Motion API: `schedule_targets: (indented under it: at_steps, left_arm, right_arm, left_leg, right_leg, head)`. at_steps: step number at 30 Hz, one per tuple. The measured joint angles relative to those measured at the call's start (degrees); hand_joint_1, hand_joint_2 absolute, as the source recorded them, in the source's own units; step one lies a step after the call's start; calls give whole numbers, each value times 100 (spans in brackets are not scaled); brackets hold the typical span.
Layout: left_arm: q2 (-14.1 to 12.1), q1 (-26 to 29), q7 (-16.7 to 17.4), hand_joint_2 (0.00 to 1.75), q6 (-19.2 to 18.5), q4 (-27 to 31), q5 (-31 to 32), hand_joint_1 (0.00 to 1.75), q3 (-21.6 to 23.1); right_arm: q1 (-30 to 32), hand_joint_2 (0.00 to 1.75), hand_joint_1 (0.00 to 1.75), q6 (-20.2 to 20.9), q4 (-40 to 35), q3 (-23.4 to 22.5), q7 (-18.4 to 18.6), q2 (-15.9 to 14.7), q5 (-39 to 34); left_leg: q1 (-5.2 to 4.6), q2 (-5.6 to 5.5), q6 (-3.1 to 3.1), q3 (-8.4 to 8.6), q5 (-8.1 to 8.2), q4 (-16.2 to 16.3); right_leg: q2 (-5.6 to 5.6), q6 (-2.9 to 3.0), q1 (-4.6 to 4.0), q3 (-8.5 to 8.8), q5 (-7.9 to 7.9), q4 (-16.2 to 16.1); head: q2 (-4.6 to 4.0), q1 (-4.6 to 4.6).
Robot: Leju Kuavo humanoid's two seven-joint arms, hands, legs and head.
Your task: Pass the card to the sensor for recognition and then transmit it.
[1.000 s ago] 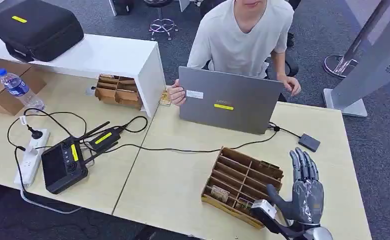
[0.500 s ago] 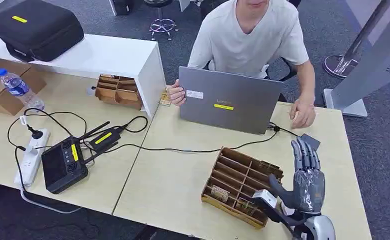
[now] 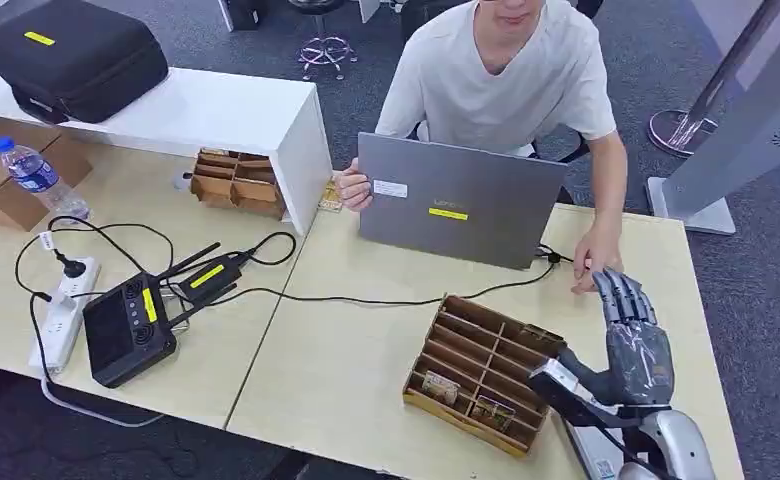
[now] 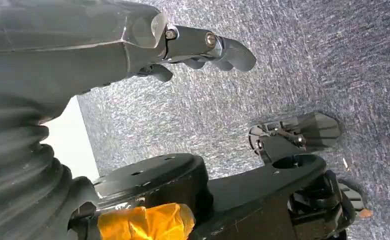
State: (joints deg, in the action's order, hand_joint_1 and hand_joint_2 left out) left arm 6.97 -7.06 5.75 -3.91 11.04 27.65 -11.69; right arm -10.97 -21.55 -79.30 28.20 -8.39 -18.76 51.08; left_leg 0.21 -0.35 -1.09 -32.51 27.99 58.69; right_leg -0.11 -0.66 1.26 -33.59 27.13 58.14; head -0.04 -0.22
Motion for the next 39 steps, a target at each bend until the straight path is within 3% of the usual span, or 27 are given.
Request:
schedule_targets:
  at_steps: [17,38,39]
  left_arm:
    - [9,29,-39,175,39,0,13,0,-131]
    - [37,29,-42,175,35,2,48,0,-151]
    - [39,29,-42,175,35,2,48,0,-153]
  right_arm:
    - [-179,175,0,658,-282,304,242,-522,-127]
    - [-509,175,0,752,-142,649,242,-542,-194]
    - [-512,175,51,752,-135,662,242,-542,-194]
  left_leg:
    - [1,1,0,0,0,0]
    - [1,0,0,-1,0,0]
    - [1,0,0,0,0,0]
  right_leg:
    - [1,0,0,0,0,1]
    - [1,0,-1,0,0,2]
    - [1,0,-1,0,0,2]
  head:
    - [0,0]
    - [0,0]
    - [0,0]
